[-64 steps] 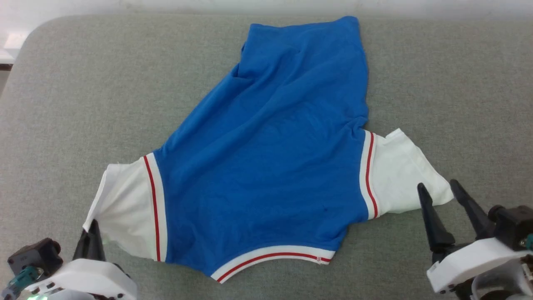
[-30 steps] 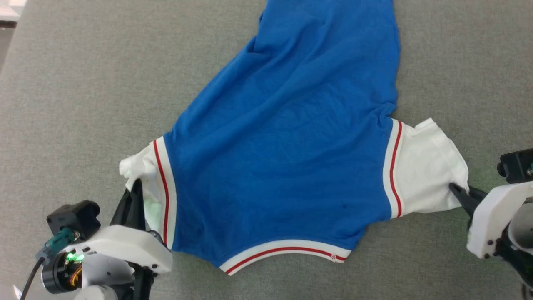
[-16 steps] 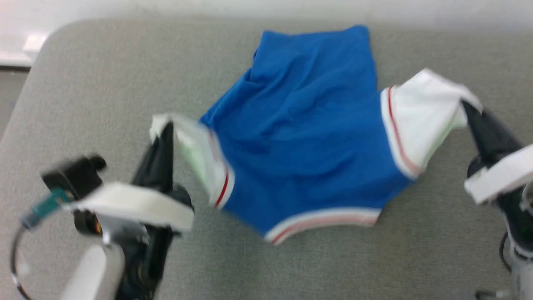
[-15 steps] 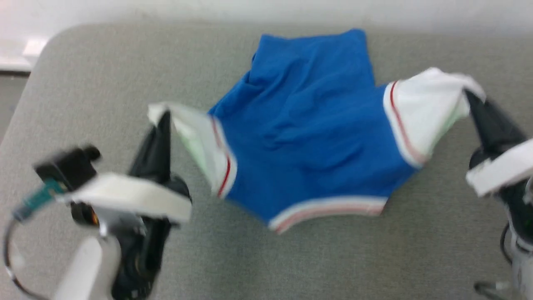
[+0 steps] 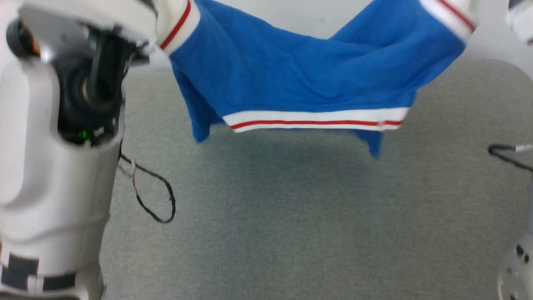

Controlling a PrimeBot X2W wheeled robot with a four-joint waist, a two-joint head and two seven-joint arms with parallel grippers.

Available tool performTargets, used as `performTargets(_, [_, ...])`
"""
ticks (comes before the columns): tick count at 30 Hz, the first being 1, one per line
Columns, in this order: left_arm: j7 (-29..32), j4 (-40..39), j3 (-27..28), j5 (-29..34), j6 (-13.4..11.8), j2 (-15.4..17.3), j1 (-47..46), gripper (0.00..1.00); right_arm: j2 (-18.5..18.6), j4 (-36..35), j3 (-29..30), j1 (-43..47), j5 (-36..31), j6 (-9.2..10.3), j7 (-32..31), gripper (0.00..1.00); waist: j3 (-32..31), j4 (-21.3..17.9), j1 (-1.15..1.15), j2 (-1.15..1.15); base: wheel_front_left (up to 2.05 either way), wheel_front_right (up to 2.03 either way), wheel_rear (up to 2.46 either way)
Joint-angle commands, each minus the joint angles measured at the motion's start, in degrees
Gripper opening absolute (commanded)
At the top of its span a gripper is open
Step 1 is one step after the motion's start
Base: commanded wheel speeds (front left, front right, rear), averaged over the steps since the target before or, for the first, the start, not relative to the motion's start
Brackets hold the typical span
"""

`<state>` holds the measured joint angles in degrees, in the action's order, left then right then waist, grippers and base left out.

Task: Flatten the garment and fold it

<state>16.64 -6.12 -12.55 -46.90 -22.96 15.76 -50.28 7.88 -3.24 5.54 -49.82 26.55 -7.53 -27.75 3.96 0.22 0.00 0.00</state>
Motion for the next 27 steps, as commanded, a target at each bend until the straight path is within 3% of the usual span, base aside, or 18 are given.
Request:
performTargets(1, [1.11,1.93,-0.62,0.36,-0.55,0.06,-1.91,0.00,-0.16,1.69,0.02,-1.91,-0.69,0.04,-0.33,0.00,-1.48,-1.93,0.00,0.00,0.00,0.00,0.00])
performTargets(9, [7.81,10.19,-2.52,1.85,-4.38,1.09,-11.25,0.00,-1.55,9.61,-2.40,-11.62,-2.56,0.04,-4.06,0.00,1.60,-5.36,0.00,0.00,0.00,0.00,0.00])
performTargets(15, [9.11,12.88,-5.83,8.33,-6.29,3.96,-20.44,0.00,-1.39,15.32,-1.31,-21.12,-6.61,0.04,-4.32,0.00,11.62,-7.54,0.00,0.00,0.00,0.00,0.00])
performTargets(19, [5.47,16.34,-5.73,11.05,-7.49,2.02,-28.83,0.00,-0.89,20.01,-0.49,-28.87,-9.63,0.04,-1.24,0.00,19.07,-7.62,0.00,0.00,0.00,0.00,0.00])
performTargets(27, [-7.57,21.29,-2.47,11.76,-5.94,-3.69,-42.01,0.00,1.10,27.63,-0.48,-41.23,-15.73,0.04,7.06,0.00,30.68,-5.35,0.00,0.00,0.00,0.00,0.00])
